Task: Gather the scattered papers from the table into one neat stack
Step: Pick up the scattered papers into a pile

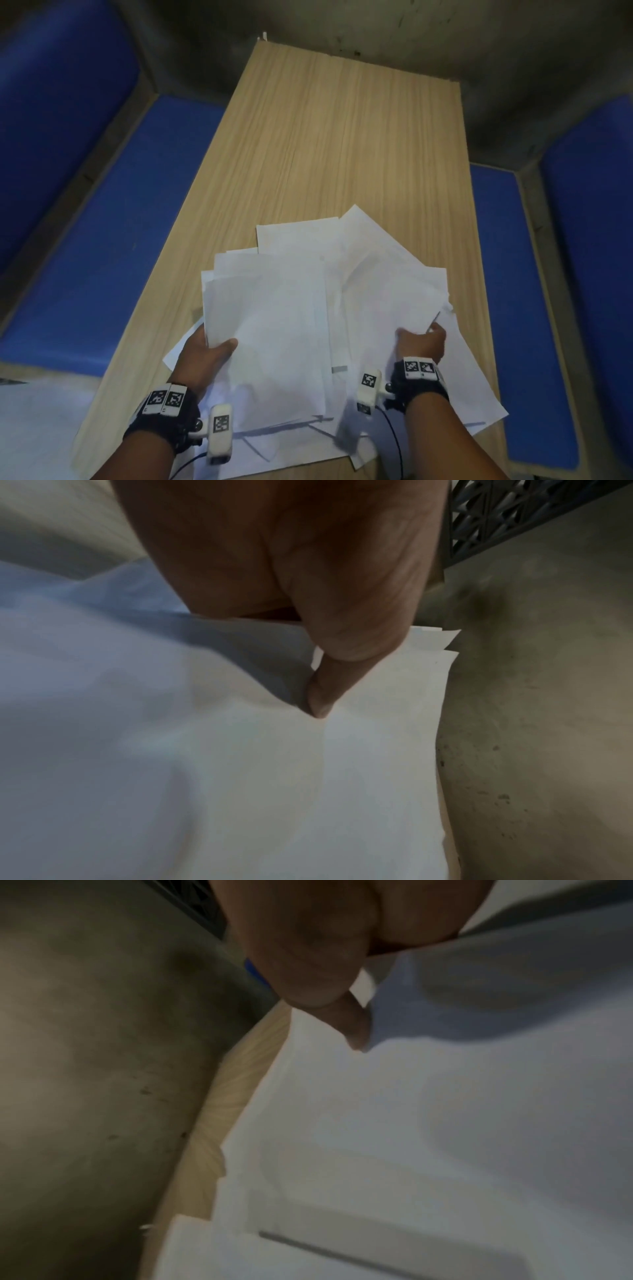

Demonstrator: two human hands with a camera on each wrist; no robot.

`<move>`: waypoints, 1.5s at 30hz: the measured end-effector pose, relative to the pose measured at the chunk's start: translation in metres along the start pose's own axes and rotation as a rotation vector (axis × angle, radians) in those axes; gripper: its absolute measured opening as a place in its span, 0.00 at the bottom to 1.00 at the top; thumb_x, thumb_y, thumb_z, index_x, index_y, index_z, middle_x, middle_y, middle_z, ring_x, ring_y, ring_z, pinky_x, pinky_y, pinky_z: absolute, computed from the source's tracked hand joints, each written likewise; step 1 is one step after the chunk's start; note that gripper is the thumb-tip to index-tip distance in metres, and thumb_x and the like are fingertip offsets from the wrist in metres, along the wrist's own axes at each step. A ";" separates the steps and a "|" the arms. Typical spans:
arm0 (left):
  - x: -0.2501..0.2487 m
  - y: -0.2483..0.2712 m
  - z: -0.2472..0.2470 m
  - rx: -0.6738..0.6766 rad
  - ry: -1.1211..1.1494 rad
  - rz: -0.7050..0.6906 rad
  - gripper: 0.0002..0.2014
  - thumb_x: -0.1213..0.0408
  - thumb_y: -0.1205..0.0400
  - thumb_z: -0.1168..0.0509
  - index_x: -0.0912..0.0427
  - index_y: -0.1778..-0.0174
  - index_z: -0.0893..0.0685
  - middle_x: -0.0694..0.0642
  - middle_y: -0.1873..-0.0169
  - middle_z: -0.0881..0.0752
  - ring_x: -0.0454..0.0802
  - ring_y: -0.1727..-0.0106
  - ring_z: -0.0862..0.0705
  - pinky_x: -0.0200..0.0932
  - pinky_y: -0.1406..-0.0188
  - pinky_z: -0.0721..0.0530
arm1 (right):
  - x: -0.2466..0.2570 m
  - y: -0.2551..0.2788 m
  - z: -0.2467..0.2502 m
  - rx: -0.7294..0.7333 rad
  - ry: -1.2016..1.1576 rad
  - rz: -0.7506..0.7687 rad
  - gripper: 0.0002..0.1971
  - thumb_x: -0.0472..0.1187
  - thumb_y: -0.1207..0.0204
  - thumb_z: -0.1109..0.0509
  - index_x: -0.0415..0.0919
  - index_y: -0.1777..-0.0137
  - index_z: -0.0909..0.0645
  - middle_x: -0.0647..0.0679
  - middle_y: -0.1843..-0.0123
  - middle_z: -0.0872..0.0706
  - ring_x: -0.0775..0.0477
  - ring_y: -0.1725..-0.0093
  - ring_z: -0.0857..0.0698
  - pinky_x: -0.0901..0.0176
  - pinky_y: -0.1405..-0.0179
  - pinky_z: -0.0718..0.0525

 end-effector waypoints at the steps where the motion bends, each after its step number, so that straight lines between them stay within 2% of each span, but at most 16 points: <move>1: -0.001 -0.001 0.002 -0.013 -0.006 -0.001 0.18 0.71 0.18 0.29 0.51 0.35 0.15 0.58 0.49 0.06 0.62 0.47 0.07 0.59 0.48 0.10 | 0.018 0.004 0.008 0.003 0.025 0.125 0.27 0.31 0.28 0.25 0.33 0.29 0.25 0.35 0.36 0.14 0.37 0.42 0.13 0.54 0.42 0.17; 4: -0.006 -0.004 0.006 -0.031 -0.048 0.000 0.18 0.69 0.20 0.28 0.53 0.35 0.16 0.59 0.49 0.07 0.62 0.49 0.08 0.59 0.48 0.10 | 0.089 0.025 0.044 0.051 -0.003 0.472 0.13 0.34 0.21 0.29 0.31 0.39 0.18 0.41 0.43 0.13 0.43 0.43 0.15 0.59 0.47 0.19; 8: -0.006 -0.006 0.003 -0.016 -0.089 0.014 0.21 0.64 0.29 0.28 0.53 0.37 0.14 0.60 0.52 0.07 0.63 0.49 0.08 0.61 0.47 0.10 | 0.172 0.076 0.075 0.330 0.014 0.836 0.06 0.36 0.20 0.29 0.47 0.47 0.14 0.59 0.52 0.09 0.54 0.49 0.13 0.55 0.48 0.14; 10: -0.004 -0.008 -0.005 0.019 -0.066 0.026 0.22 0.65 0.29 0.29 0.52 0.36 0.14 0.60 0.50 0.06 0.64 0.47 0.08 0.63 0.44 0.11 | 0.192 0.114 0.076 0.591 -0.059 0.869 0.14 0.33 0.21 0.29 0.51 0.42 0.14 0.61 0.47 0.08 0.58 0.47 0.10 0.64 0.47 0.13; 12: -0.008 -0.007 -0.015 0.067 -0.022 0.035 0.23 0.63 0.32 0.30 0.52 0.38 0.14 0.60 0.47 0.06 0.64 0.45 0.08 0.68 0.40 0.12 | 0.197 0.148 0.066 0.809 -0.149 0.840 0.15 0.30 0.23 0.30 0.42 0.38 0.15 0.53 0.44 0.07 0.53 0.45 0.09 0.62 0.46 0.12; 15: -0.015 -0.005 -0.024 0.088 0.043 0.077 0.19 0.60 0.31 0.35 0.53 0.42 0.18 0.59 0.44 0.11 0.62 0.40 0.13 0.66 0.33 0.16 | 0.174 0.171 0.030 0.928 -0.143 0.763 0.14 0.30 0.23 0.29 0.38 0.38 0.15 0.48 0.42 0.08 0.49 0.42 0.10 0.58 0.43 0.13; 18: -0.009 -0.004 -0.030 0.095 0.105 0.112 0.15 0.59 0.25 0.37 0.51 0.42 0.17 0.62 0.39 0.12 0.64 0.36 0.13 0.67 0.31 0.16 | 0.116 0.153 -0.026 0.857 0.013 0.676 0.06 0.39 0.21 0.27 0.41 0.46 0.14 0.47 0.49 0.08 0.50 0.48 0.10 0.57 0.49 0.13; 22: -0.001 0.000 -0.034 0.063 0.217 0.116 0.13 0.59 0.15 0.32 0.57 0.38 0.11 0.62 0.48 0.06 0.72 0.40 0.11 0.63 0.43 0.12 | 0.041 0.119 -0.079 0.678 0.276 0.492 0.14 0.52 0.22 0.29 0.41 0.56 0.19 0.46 0.57 0.15 0.47 0.58 0.17 0.70 0.65 0.23; 26: 0.015 0.005 -0.033 0.059 0.332 0.218 0.33 0.32 0.23 0.32 0.48 0.26 0.15 0.51 0.36 0.08 0.56 0.33 0.12 0.62 0.27 0.20 | 0.006 0.108 -0.096 0.655 0.338 0.404 0.17 0.49 0.21 0.29 0.45 0.67 0.29 0.55 0.70 0.27 0.55 0.71 0.28 0.69 0.73 0.32; 27: 0.016 0.005 -0.034 0.092 0.269 0.198 0.36 0.32 0.26 0.29 0.47 0.25 0.17 0.50 0.35 0.09 0.54 0.32 0.13 0.59 0.26 0.21 | -0.002 0.107 -0.100 0.679 0.374 0.388 0.18 0.50 0.23 0.27 0.41 0.66 0.28 0.54 0.69 0.27 0.55 0.72 0.29 0.67 0.74 0.32; 31: 0.017 0.003 -0.033 0.105 -0.015 0.075 0.23 0.57 0.33 0.21 0.47 0.41 0.14 0.56 0.47 0.06 0.60 0.43 0.08 0.64 0.37 0.12 | -0.009 0.093 -0.097 0.607 0.304 0.333 0.18 0.55 0.29 0.23 0.40 0.50 0.17 0.49 0.54 0.18 0.50 0.58 0.19 0.61 0.57 0.22; 33: 0.016 0.003 -0.031 0.106 0.048 0.071 0.25 0.61 0.32 0.22 0.50 0.38 0.14 0.58 0.48 0.05 0.62 0.44 0.08 0.68 0.38 0.12 | -0.002 0.077 -0.077 0.440 0.219 0.273 0.27 0.61 0.27 0.27 0.40 0.38 0.20 0.45 0.42 0.18 0.44 0.43 0.17 0.57 0.44 0.21; 35: 0.013 0.003 -0.030 0.123 0.139 0.073 0.29 0.63 0.31 0.22 0.54 0.32 0.16 0.59 0.45 0.05 0.64 0.41 0.08 0.68 0.36 0.13 | 0.000 0.067 -0.069 0.443 0.229 0.197 0.33 0.69 0.30 0.32 0.42 0.36 0.24 0.45 0.43 0.22 0.41 0.41 0.19 0.56 0.42 0.24; 38: 0.007 0.001 -0.030 0.130 0.194 0.068 0.30 0.64 0.31 0.22 0.59 0.31 0.16 0.62 0.44 0.06 0.66 0.40 0.09 0.68 0.36 0.14 | -0.007 0.067 -0.069 0.616 0.222 0.086 0.28 0.57 0.25 0.27 0.40 0.31 0.23 0.48 0.42 0.19 0.41 0.38 0.17 0.52 0.37 0.20; 40: 0.006 -0.002 -0.029 0.129 0.203 0.064 0.30 0.64 0.30 0.22 0.60 0.30 0.17 0.63 0.43 0.06 0.66 0.40 0.09 0.68 0.36 0.13 | -0.006 0.068 -0.064 0.656 0.131 0.058 0.13 0.46 0.26 0.22 0.41 0.46 0.17 0.48 0.51 0.13 0.43 0.48 0.14 0.53 0.48 0.15; 45: -0.002 -0.003 -0.031 0.116 0.093 0.032 0.31 0.61 0.32 0.21 0.56 0.31 0.15 0.59 0.45 0.06 0.62 0.43 0.08 0.66 0.38 0.12 | 0.052 0.061 -0.021 0.391 0.035 0.360 0.07 0.36 0.25 0.25 0.34 0.60 0.19 0.44 0.64 0.15 0.45 0.62 0.20 0.59 0.60 0.23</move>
Point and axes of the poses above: each hand's wrist, its own y-axis away from the middle knuckle, its own z-axis out of the back of the hand, x = y × z, the point moved 8 cm from there along -y, towards the middle knuckle
